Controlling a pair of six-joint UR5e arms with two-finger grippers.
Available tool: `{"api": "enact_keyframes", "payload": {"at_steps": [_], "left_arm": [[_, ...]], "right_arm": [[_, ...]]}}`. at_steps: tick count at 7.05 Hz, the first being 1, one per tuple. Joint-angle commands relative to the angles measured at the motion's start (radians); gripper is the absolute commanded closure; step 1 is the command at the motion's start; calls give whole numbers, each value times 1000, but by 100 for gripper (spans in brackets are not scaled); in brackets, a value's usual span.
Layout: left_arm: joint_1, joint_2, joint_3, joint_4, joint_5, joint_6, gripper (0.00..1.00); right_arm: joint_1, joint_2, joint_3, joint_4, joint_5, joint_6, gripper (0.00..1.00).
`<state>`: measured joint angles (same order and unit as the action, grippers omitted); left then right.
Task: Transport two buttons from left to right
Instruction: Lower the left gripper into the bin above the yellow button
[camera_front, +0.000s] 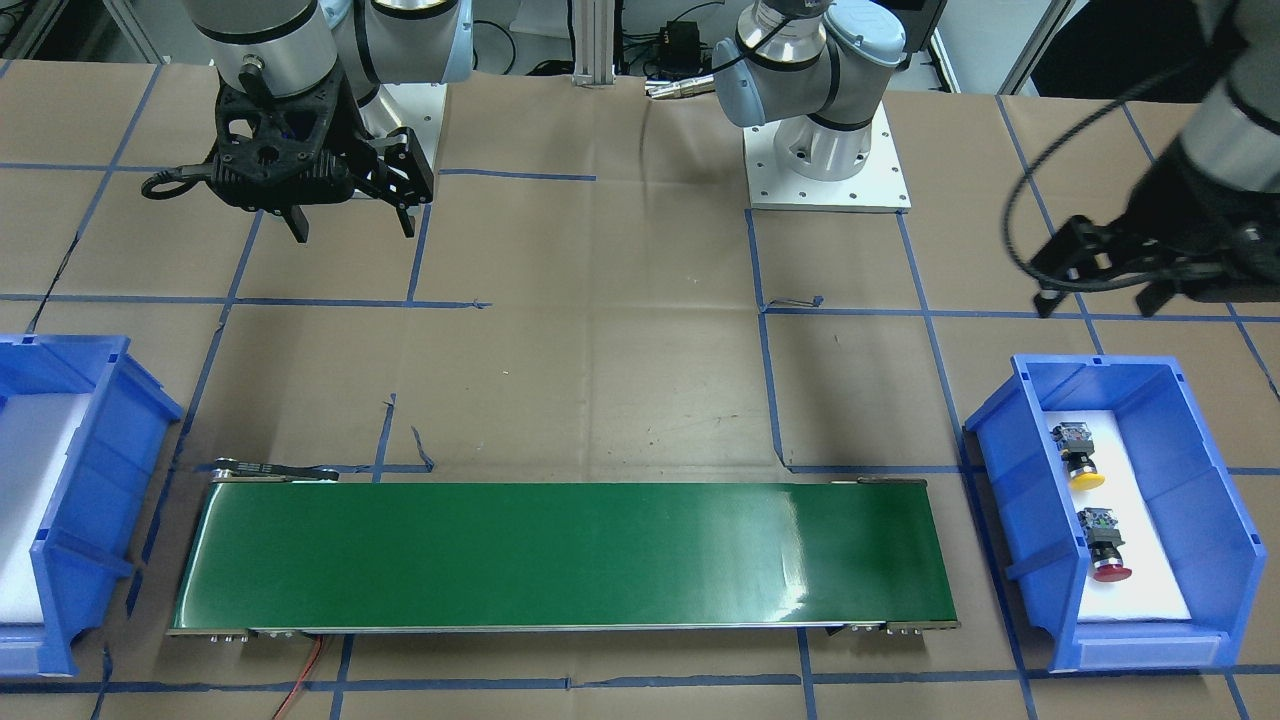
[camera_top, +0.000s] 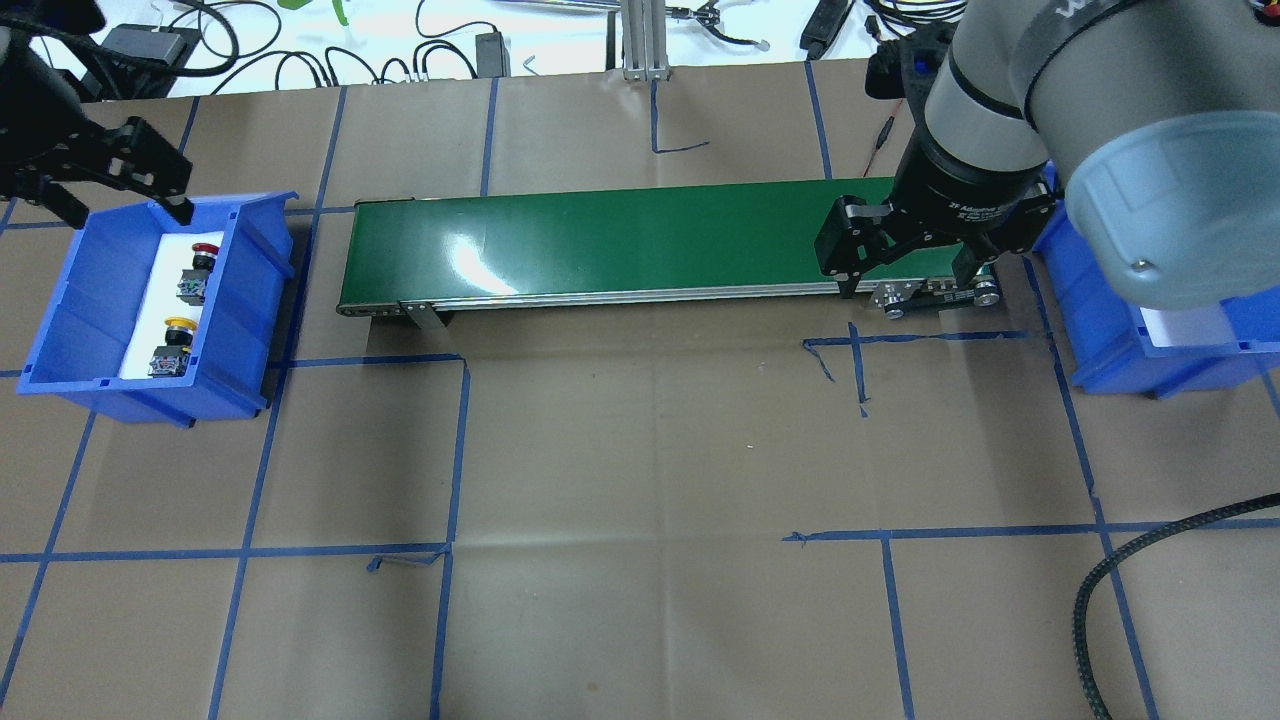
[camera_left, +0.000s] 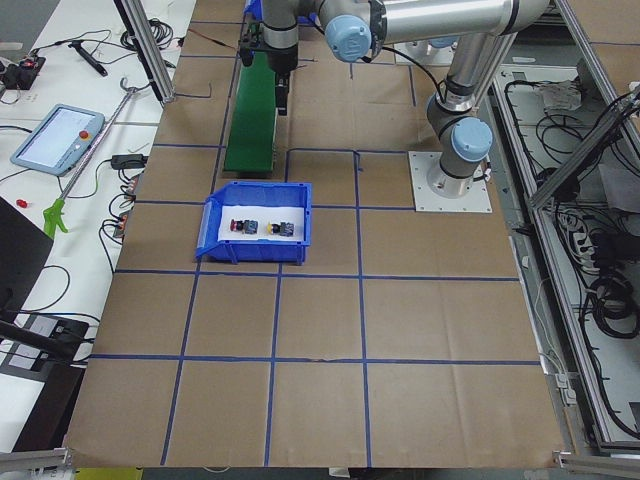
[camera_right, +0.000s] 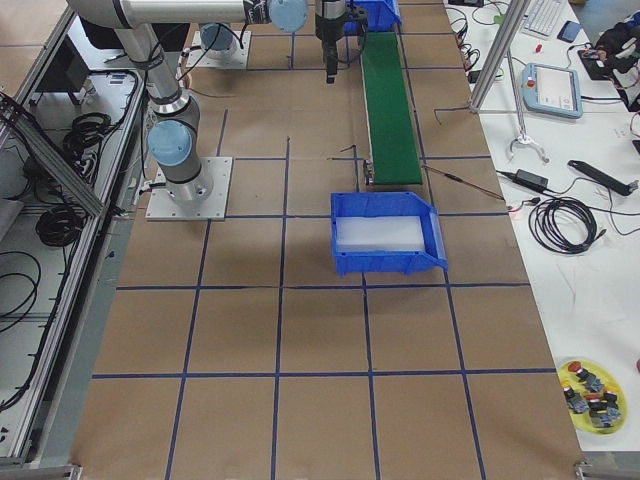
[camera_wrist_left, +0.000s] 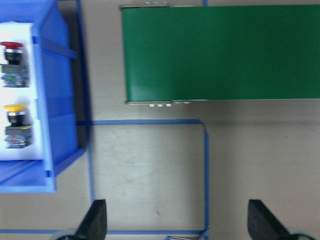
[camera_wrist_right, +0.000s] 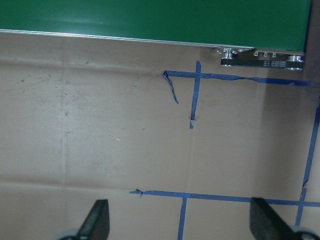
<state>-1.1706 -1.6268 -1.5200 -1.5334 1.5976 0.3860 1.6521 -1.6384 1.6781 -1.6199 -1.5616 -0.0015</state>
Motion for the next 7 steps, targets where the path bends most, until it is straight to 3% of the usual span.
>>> {"api": "enact_keyframes", "payload": {"at_steps": [1,3,7], "left_arm": [[191,-7,-12,-2,-2,188,0],[258,-36,-22,12,-10,293,1],[249,-134,-58,157,-16,298,1]], "right_arm": [[0,2,0,0,0,0,0],[0,2,0,0,0,0,0],[0,5,0,0,1,0,0]]}}
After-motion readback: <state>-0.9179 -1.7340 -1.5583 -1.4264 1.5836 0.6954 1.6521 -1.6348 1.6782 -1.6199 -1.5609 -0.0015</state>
